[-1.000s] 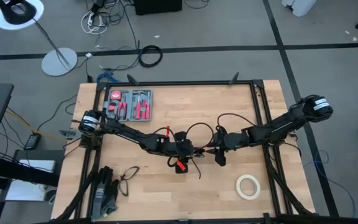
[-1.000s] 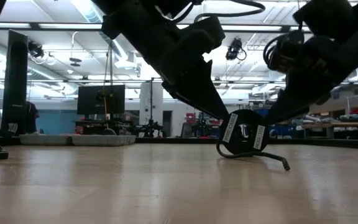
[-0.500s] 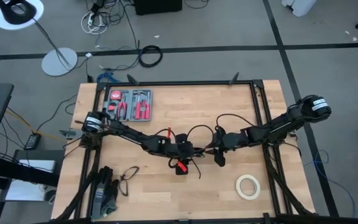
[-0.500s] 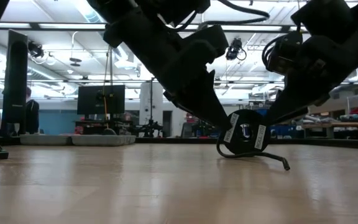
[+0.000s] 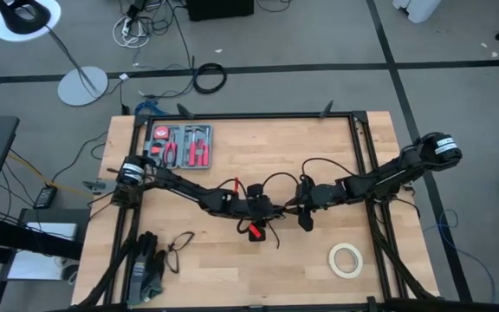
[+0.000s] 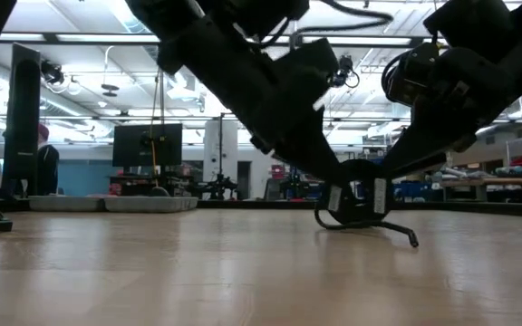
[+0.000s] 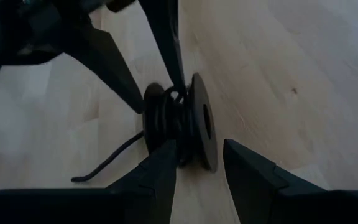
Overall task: Coil cords
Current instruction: Uncoil the black wire from the spool
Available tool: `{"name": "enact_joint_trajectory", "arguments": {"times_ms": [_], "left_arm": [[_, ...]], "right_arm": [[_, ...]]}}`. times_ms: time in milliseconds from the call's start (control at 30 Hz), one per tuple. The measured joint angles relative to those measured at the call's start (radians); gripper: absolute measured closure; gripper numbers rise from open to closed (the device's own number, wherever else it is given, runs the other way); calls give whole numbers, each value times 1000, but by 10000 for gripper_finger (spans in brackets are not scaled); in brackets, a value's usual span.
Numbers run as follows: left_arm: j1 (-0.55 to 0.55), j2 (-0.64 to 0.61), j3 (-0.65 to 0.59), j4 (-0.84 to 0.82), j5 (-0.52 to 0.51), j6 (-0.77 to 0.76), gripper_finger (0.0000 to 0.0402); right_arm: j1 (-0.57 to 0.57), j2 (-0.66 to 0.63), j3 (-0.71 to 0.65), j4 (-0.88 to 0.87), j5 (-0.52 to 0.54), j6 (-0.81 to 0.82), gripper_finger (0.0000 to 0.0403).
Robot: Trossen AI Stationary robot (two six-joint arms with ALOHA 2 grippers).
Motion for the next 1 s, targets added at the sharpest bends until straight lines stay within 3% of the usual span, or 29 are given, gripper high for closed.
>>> {"name": "enact_joint_trajectory", "arguments": {"times_ms": [767, 867, 1000], "left_arm": [[6, 50, 0, 151, -74, 0, 244], [6, 50, 0, 137, -74, 0, 260], [7, 50, 0, 125, -74, 0, 315]], "right_arm": [[0, 0, 0, -17, -1, 17, 269], [0, 0, 0, -17, -6, 17, 269], [0, 0, 0, -17, -7, 18, 269]]}}
